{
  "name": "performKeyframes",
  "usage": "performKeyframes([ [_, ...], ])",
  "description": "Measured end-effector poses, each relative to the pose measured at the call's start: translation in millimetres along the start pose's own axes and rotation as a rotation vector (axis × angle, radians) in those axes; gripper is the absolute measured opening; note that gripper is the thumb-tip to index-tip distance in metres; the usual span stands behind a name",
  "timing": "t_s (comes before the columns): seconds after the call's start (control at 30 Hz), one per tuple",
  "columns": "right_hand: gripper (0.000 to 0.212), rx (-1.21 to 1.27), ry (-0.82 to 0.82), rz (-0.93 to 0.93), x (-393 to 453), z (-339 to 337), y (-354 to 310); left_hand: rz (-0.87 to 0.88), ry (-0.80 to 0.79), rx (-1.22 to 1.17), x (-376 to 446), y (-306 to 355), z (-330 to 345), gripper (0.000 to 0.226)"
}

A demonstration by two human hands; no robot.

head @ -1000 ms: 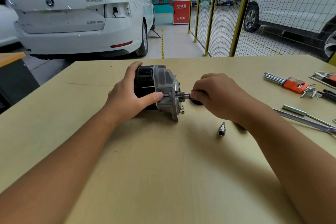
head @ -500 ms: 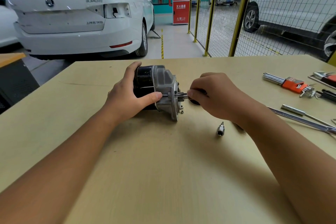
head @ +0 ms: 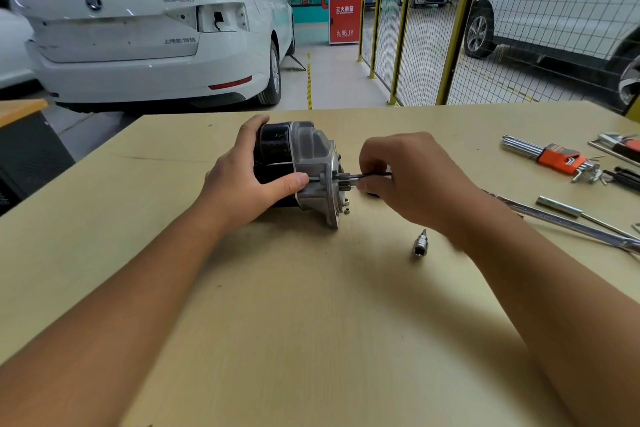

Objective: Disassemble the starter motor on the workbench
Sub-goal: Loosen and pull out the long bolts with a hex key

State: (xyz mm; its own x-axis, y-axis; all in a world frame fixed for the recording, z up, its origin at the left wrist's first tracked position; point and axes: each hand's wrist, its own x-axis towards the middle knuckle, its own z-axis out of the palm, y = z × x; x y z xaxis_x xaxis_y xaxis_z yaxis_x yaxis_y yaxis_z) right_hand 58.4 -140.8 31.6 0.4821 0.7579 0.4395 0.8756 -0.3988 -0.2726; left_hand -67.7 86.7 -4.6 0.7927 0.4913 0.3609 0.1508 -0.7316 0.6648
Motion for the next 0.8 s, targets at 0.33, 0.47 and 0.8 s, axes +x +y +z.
performKeyframes([
  [0.33,0.02,-0.013,-0.086,-0.016,2.4,2.2,3.9,0.006,0.004,0.005,0.2,-0.6,0.3,0.103],
  [0.47,0.014,-0.091,-0.019,-0.001,0.6,1.2,0.9,0.008,0.003,0.003,0.3,-1.1,-0.1,0.103],
  [0.8,0.018,0.057,0.015,-0.015,1.2,2.3,2.9,0.011,0.0,-0.001,1.1,-1.6,0.2,0.102],
])
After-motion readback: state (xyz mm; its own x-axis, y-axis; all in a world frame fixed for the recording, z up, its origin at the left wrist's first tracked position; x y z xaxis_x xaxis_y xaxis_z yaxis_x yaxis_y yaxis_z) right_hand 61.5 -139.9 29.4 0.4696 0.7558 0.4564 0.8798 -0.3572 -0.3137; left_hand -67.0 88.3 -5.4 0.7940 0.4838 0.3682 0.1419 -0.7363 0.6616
